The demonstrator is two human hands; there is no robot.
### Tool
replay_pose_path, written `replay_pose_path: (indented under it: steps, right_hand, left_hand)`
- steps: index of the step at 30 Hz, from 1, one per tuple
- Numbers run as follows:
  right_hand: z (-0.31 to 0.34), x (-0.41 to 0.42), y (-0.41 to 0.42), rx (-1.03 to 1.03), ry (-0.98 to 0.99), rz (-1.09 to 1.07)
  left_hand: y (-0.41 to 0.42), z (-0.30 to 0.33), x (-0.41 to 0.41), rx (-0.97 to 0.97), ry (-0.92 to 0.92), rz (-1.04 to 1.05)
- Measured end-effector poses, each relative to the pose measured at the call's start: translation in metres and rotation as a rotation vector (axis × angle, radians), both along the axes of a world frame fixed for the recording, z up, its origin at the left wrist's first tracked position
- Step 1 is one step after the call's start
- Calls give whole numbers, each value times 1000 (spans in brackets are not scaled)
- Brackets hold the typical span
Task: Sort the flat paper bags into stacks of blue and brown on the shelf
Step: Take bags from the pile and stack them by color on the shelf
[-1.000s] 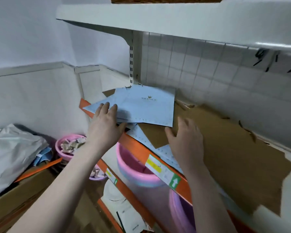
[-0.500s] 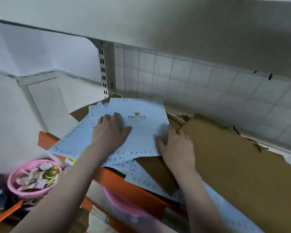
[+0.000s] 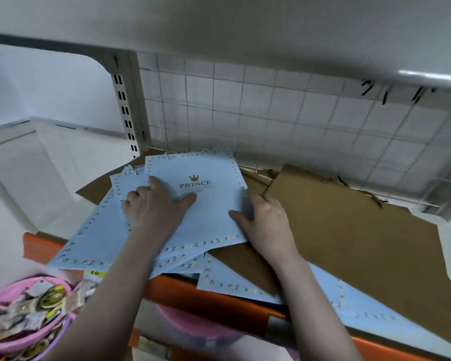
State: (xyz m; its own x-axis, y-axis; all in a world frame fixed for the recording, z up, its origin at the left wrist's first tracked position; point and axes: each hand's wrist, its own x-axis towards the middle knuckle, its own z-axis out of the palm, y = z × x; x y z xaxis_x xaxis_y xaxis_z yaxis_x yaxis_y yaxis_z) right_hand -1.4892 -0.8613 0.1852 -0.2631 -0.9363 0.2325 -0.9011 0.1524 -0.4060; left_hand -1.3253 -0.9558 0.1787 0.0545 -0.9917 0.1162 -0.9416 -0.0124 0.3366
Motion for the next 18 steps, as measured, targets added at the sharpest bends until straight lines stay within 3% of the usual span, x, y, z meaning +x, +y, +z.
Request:
replay_pose_path:
  steps: [3,9,18]
  right_hand:
    - [-2,-2,1,-21,-28,10]
    - [-2,-6,0,-51,-125,5]
    - [12,-12,12,-119,-432,-28]
  left_hand:
    - [-1,3,1,13,4,27]
    - [-9,9,11,18,253,64]
    - [14,26,17,-302,605,-79]
